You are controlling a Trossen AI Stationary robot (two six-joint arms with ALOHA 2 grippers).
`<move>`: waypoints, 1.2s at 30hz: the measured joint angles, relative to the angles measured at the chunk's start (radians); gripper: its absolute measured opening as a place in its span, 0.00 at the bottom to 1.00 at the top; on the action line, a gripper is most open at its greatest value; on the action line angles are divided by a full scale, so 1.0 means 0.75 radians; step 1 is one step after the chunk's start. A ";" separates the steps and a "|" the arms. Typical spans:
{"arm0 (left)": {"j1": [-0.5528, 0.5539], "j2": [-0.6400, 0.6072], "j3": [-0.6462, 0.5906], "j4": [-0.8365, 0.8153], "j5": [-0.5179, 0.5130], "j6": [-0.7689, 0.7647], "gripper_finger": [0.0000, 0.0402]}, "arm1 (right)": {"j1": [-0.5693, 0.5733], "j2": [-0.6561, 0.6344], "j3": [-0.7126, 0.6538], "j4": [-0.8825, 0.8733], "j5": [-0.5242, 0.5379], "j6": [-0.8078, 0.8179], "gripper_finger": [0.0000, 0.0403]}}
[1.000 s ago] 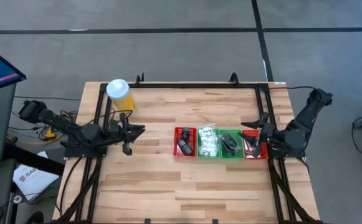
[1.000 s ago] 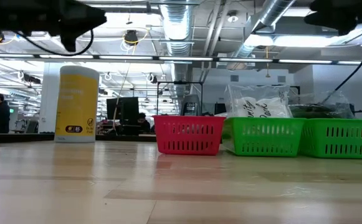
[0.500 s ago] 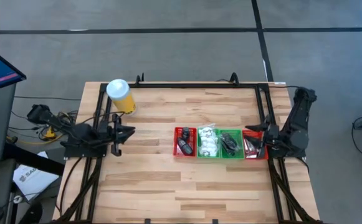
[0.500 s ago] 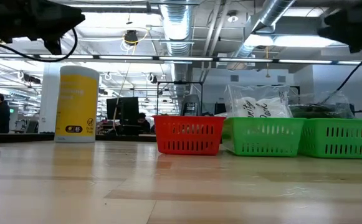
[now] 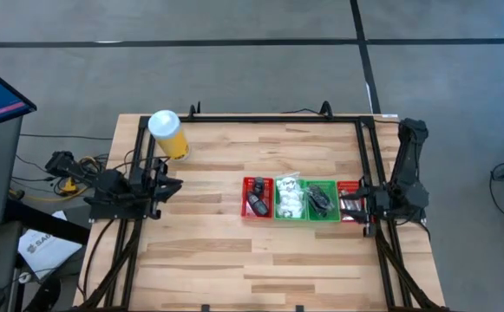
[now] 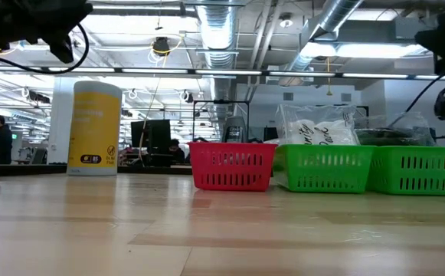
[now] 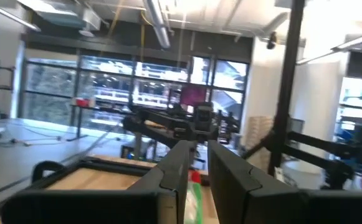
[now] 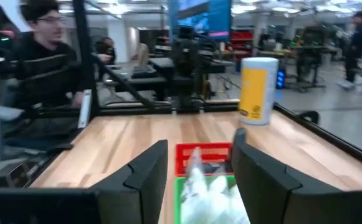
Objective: Pick & Place Travel size toiletries
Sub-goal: Return to Home Position
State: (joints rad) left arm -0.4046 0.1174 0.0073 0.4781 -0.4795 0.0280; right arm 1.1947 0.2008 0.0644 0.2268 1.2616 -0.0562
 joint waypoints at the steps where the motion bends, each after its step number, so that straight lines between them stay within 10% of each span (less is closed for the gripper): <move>1: 0.000 -0.004 0.000 -0.014 0.012 -0.009 0.13 | 0.012 0.000 -0.027 0.061 -0.007 -0.040 0.42; 36: 0.000 0.135 0.000 -0.035 0.043 -0.023 0.13 | 0.107 0.005 -0.077 0.214 -0.136 -0.215 0.41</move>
State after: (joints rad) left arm -0.4046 0.2185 0.0071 0.4518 -0.4469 0.0105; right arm 1.2751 0.2046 0.0067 0.3874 1.1599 -0.2173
